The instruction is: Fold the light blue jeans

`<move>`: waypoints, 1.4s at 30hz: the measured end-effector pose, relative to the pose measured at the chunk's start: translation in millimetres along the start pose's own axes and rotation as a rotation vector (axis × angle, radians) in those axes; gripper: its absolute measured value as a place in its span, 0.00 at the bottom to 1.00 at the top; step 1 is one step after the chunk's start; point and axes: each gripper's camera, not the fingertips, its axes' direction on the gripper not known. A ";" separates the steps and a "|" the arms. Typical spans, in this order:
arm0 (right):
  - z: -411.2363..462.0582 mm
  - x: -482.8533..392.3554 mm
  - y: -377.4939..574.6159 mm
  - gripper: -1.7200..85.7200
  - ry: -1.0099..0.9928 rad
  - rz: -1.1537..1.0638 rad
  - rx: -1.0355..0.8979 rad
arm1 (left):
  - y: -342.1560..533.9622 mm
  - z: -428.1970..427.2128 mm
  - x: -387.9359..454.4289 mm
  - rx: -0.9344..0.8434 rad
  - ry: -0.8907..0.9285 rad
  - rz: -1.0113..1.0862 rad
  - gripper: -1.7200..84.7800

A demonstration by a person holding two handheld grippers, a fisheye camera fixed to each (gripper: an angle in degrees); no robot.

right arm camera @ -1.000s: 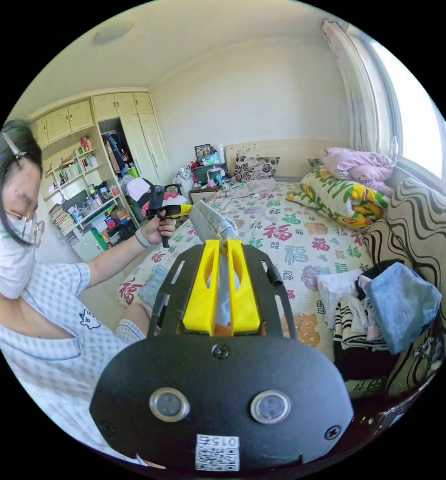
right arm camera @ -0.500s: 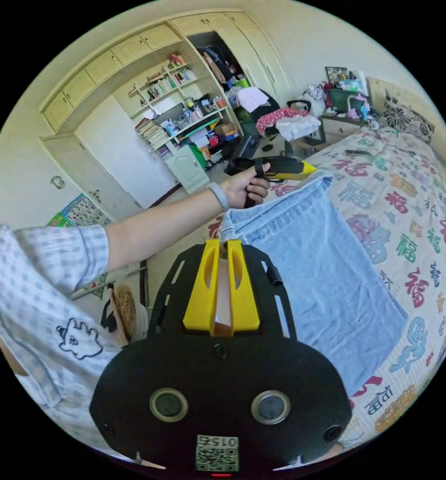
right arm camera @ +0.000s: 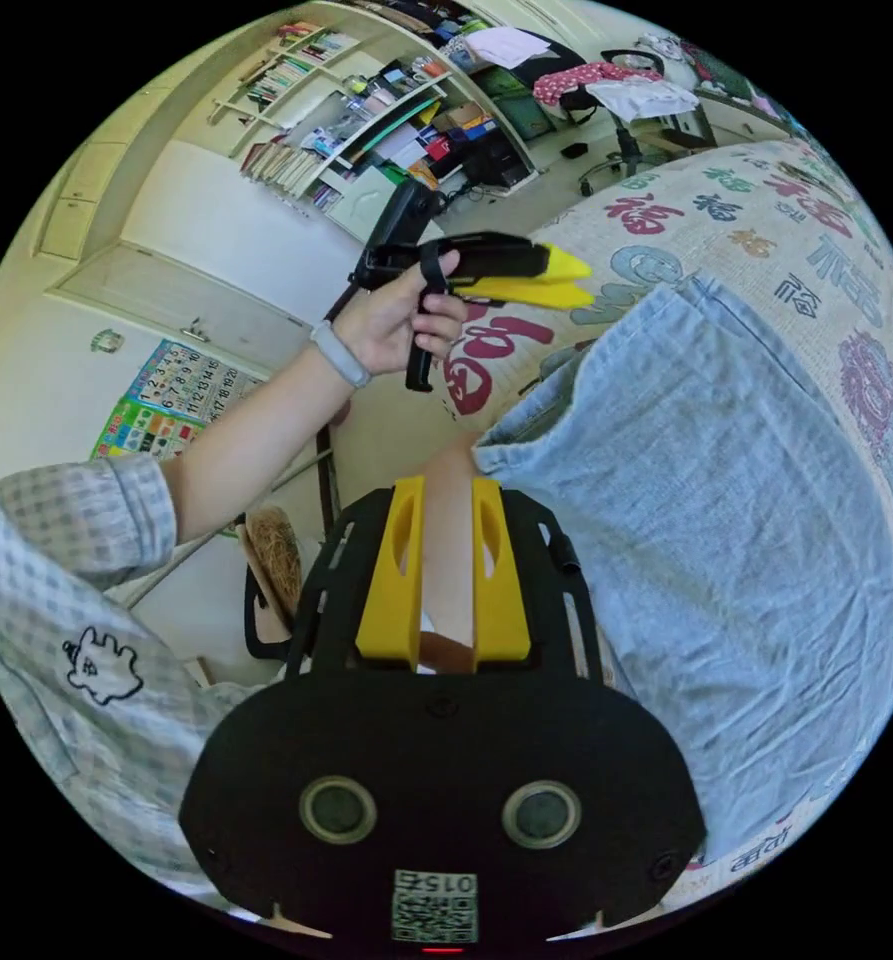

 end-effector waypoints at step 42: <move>245.4 377.0 -67.7 0.08 0.335 0.328 -0.132 | 197.0 -114.5 240.4 0.010 -0.409 0.138 0.03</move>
